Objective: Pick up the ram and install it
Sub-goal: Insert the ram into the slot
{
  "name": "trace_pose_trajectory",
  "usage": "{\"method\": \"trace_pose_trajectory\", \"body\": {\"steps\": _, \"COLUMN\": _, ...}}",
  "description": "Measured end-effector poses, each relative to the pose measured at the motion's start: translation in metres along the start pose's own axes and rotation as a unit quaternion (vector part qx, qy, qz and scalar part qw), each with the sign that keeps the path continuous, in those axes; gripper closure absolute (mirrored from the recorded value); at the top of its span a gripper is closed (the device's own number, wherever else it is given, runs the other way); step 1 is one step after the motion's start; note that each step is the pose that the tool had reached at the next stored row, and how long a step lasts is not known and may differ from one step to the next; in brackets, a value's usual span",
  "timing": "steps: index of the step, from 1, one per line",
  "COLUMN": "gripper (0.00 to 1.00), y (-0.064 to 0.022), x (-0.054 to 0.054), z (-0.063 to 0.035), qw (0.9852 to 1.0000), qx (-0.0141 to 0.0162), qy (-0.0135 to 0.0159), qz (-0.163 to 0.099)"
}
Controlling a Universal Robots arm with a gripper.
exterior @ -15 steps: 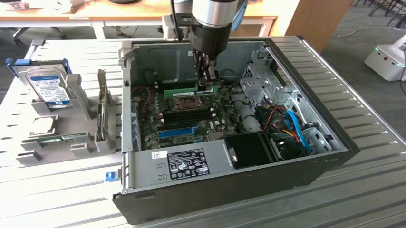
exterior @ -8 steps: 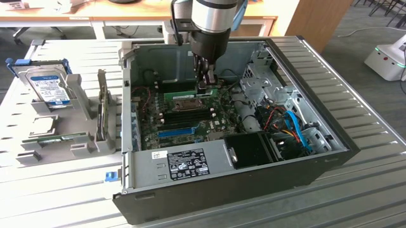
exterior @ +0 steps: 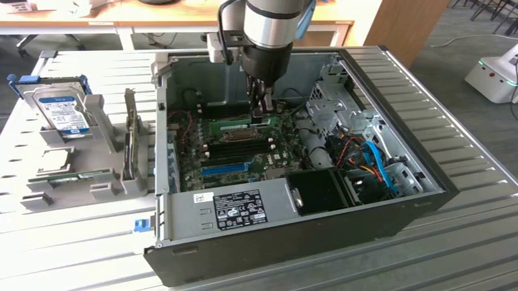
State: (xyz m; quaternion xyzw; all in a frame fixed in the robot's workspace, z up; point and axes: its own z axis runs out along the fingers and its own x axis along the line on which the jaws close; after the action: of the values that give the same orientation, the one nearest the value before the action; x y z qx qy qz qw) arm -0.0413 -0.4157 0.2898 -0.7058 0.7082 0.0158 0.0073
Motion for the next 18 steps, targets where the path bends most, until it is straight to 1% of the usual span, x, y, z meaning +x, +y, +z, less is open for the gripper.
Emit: {"method": "trace_pose_trajectory", "body": {"steps": 18, "gripper": 0.88, "y": 0.0005, "x": 0.001, "z": 0.021, "qw": 1.0, "qx": 0.0, "qy": 0.0, "qz": 0.0}}
